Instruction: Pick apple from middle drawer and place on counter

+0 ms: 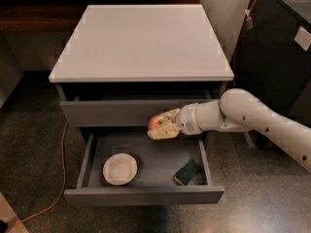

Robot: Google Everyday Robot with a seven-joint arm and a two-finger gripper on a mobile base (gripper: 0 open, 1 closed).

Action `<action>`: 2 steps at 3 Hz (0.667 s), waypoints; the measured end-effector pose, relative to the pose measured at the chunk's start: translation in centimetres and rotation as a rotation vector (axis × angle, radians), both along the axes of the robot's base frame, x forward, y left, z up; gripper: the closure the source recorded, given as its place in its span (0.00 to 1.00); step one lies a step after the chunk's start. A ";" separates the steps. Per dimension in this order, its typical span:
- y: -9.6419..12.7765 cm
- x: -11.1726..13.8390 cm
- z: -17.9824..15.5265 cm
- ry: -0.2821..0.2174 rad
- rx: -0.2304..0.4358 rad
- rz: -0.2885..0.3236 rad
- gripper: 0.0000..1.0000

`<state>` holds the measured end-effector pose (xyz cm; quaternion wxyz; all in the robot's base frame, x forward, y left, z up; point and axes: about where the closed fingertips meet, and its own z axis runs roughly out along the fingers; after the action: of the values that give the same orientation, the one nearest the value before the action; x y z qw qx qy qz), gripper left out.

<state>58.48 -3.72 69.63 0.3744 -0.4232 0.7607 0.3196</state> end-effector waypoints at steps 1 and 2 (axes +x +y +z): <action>0.6 -0.8 5.2 -0.019 0.000 -0.027 1.00; 1.0 -1.0 9.0 -0.042 0.013 -0.023 1.00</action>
Offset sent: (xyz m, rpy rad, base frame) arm -0.0155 0.0104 0.1285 0.0344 -0.0586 -0.0440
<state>57.45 -2.73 78.65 0.3965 -0.4188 0.7553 0.3113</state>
